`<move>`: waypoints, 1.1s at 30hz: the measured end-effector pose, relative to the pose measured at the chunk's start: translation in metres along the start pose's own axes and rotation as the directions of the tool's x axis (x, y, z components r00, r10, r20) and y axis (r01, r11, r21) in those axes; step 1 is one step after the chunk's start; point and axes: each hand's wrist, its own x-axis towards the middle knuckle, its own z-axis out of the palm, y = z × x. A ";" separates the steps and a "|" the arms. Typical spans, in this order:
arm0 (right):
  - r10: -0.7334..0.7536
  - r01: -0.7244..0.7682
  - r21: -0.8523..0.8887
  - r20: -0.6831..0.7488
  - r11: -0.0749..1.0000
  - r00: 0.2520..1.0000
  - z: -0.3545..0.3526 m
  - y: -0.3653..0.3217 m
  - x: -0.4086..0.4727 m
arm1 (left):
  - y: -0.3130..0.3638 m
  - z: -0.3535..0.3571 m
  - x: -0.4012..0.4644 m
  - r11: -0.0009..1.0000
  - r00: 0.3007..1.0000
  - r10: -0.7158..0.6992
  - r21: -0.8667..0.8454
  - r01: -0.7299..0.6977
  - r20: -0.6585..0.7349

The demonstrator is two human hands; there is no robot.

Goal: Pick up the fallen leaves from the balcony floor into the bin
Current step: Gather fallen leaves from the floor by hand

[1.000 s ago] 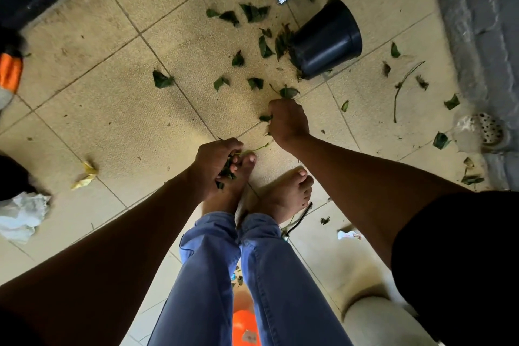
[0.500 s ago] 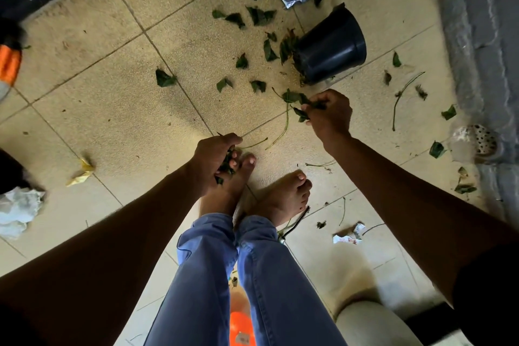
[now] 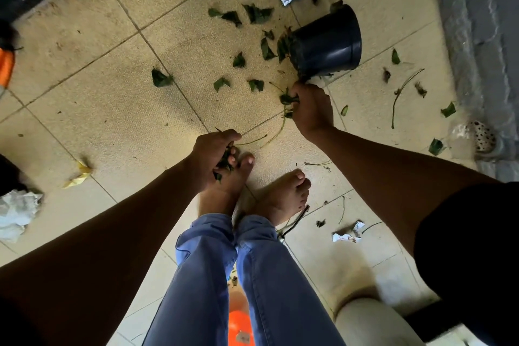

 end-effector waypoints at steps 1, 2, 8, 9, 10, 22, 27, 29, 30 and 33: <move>0.051 -0.050 0.025 -0.006 0.998 0.999 0.001 0.000 -0.002 | 0.001 0.001 -0.001 1.000 1.000 0.001 -0.006 -0.001 -0.003; 0.119 -0.118 0.058 -0.015 0.991 0.993 0.001 0.001 -0.004 | 0.001 0.001 -0.001 1.000 1.000 0.000 -0.015 0.000 0.001; 0.515 -0.504 0.242 0.023 0.829 0.857 -0.013 0.012 -0.031 | 0.001 0.002 -0.009 0.999 0.999 -0.015 -0.044 0.017 0.052; 0.552 -0.541 0.295 0.052 0.788 0.832 -0.016 0.013 -0.038 | 0.001 0.003 -0.012 0.999 0.998 -0.016 -0.051 0.019 0.058; 0.586 -0.574 0.355 0.087 0.738 0.806 -0.019 0.012 -0.045 | 0.002 0.004 -0.014 0.998 0.998 -0.016 -0.060 0.020 0.061; 0.335 -0.523 0.710 0.404 0.472 0.851 -0.096 -0.050 -0.088 | 0.022 0.027 -0.067 0.986 0.998 -0.047 -0.158 0.053 0.040; 0.198 -0.374 0.727 0.320 0.575 0.926 -0.147 -0.107 -0.108 | 0.042 0.030 -0.112 0.974 0.999 -0.029 -0.224 0.031 0.014; 0.210 -0.303 0.743 0.220 0.596 0.953 -0.164 -0.131 -0.119 | 0.050 0.031 -0.130 0.955 1.000 -0.017 -0.295 0.019 0.007; 0.236 -0.280 0.748 0.168 0.601 0.957 -0.169 -0.141 -0.123 | 0.052 0.032 -0.137 0.940 1.000 -0.012 -0.341 0.014 0.007; 0.308 -0.211 0.779 0.024 0.591 0.951 -0.183 -0.173 -0.137 | 0.060 0.040 -0.161 0.889 0.999 0.034 -0.455 -0.044 -0.031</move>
